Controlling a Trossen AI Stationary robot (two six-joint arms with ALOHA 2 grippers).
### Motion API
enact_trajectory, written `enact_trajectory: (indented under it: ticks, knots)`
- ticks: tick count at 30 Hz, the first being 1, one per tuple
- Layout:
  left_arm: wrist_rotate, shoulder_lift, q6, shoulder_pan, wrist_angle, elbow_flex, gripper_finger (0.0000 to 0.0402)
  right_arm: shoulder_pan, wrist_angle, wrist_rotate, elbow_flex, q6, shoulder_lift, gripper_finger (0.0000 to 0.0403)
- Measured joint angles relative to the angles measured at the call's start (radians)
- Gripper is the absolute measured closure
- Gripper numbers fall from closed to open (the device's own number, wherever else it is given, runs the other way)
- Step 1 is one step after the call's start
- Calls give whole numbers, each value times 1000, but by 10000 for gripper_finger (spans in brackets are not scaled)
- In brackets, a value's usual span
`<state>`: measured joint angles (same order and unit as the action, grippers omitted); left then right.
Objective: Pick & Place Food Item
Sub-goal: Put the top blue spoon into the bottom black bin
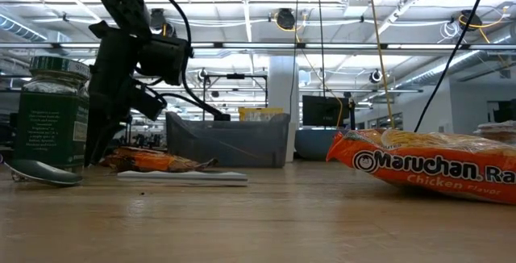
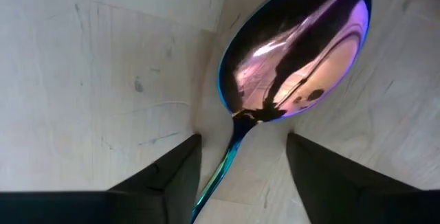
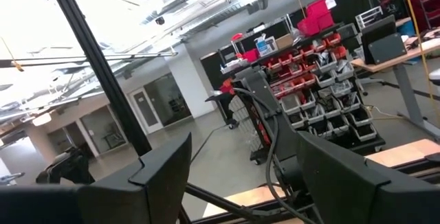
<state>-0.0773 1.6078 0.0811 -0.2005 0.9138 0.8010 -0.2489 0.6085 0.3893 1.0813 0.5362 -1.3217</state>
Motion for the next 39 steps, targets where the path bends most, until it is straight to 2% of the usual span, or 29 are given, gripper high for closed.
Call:
enact_trajectory:
  ticks: [8,15,21,27,35,39]
  knots:
    - [-6,1,11,-1,-4,-1,305,0,0,0,0,-2,0,152]
    - [-25,1,39,-1,-3,-2,387,0,1,0,0,-2,0,152]
    - [-34,1,62,-1,10,-1,381,0,1,0,0,-2,0,152]
    - [-65,5,54,0,89,33,392,0,1,0,0,-2,0,152]
    - [-59,4,53,-1,184,103,393,2,1,0,0,0,0,152]
    - [-15,-10,41,-2,274,166,392,2,1,1,0,1,0,152]
